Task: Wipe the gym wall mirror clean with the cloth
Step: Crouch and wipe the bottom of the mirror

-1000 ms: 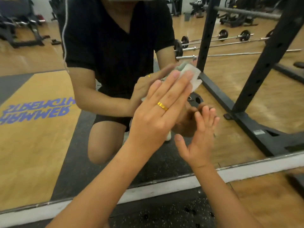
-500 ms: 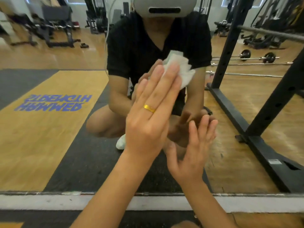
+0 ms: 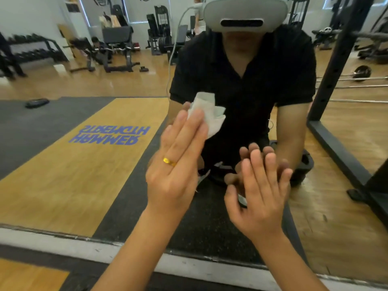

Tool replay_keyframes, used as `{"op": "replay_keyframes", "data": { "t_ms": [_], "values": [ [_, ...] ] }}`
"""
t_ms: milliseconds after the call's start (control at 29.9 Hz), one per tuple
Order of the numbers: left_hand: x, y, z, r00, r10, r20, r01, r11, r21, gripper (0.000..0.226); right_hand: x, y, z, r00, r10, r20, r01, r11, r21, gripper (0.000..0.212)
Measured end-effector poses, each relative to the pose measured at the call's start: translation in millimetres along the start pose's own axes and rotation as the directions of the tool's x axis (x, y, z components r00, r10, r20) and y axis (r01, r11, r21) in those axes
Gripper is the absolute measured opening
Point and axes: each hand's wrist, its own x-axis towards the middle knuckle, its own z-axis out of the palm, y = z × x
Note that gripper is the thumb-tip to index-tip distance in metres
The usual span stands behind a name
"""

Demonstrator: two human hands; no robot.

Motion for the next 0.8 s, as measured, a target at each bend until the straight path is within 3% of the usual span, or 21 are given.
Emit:
{"op": "replay_keyframes", "data": {
  "t_ms": [201,301,401,602,735,802],
  "values": [
    [-3.3,-6.6,-5.2,0.997,-0.054,-0.060,0.055,0.998,0.024,0.036,2.2,-8.8,0.2,0.999,0.045,-0.004,-0.045,0.999,0.030,0.072],
    [11.0,2.0,5.0,0.999,0.022,-0.041,-0.022,1.000,0.007,0.044,4.7,-20.5,3.6,0.999,0.052,-0.001,-0.052,0.993,0.105,0.071],
    [7.0,-7.1,-6.4,0.997,0.076,0.027,-0.077,0.997,0.027,0.046,6.3,-22.1,9.3,1.000,-0.015,0.002,0.015,1.000,0.015,0.068],
    [-12.7,-49.8,-47.5,0.998,-0.053,-0.037,0.057,0.991,0.123,0.043,7.1,-21.1,12.0,1.000,-0.008,-0.007,0.008,1.000,-0.004,0.055],
    [1.9,-36.0,-27.9,0.995,-0.006,-0.099,0.014,0.997,0.077,0.036,13.4,-35.0,10.6,0.998,0.067,0.013,-0.068,0.990,0.127,0.053],
    [10.1,-28.2,-21.2,0.997,0.041,-0.067,-0.037,0.997,0.064,0.047,16.8,-43.7,10.1,0.996,-0.047,0.076,0.032,0.982,0.188,0.056]
  ]
}}
